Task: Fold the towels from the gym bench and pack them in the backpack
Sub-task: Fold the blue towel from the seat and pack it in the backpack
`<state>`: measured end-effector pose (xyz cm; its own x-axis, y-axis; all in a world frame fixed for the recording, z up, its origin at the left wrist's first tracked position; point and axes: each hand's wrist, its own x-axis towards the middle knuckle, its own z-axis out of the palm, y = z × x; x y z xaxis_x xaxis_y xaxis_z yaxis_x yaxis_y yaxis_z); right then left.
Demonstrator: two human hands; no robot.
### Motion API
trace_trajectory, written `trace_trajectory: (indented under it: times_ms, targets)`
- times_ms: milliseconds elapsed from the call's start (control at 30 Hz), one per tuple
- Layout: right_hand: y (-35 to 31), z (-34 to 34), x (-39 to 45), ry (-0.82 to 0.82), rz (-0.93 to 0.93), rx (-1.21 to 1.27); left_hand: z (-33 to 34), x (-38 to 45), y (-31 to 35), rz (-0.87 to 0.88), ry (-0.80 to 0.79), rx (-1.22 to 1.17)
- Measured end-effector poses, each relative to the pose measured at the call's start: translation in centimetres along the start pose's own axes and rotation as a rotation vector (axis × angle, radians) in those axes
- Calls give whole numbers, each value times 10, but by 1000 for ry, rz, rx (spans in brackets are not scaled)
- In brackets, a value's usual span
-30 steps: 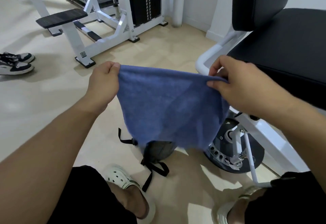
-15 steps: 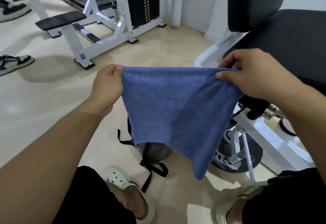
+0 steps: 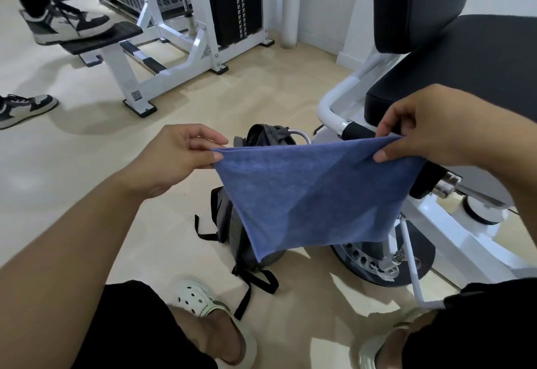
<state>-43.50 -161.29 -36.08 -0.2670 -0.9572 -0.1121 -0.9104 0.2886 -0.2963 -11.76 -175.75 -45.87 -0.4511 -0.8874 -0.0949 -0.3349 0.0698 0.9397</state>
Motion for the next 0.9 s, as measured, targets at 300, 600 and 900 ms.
trace_trajectory:
  times_ms: [300, 600, 900]
  targets:
    - [-2, 5, -3, -40, -40, 39, 12, -7, 13, -76, 64, -157]
    - [-46, 52, -19, -345, -159, 808, 65, -25, 33, 21, 107, -245]
    - [-44, 70, -11, -46, -225, 448, 78, -31, 36, 36, 43, -261]
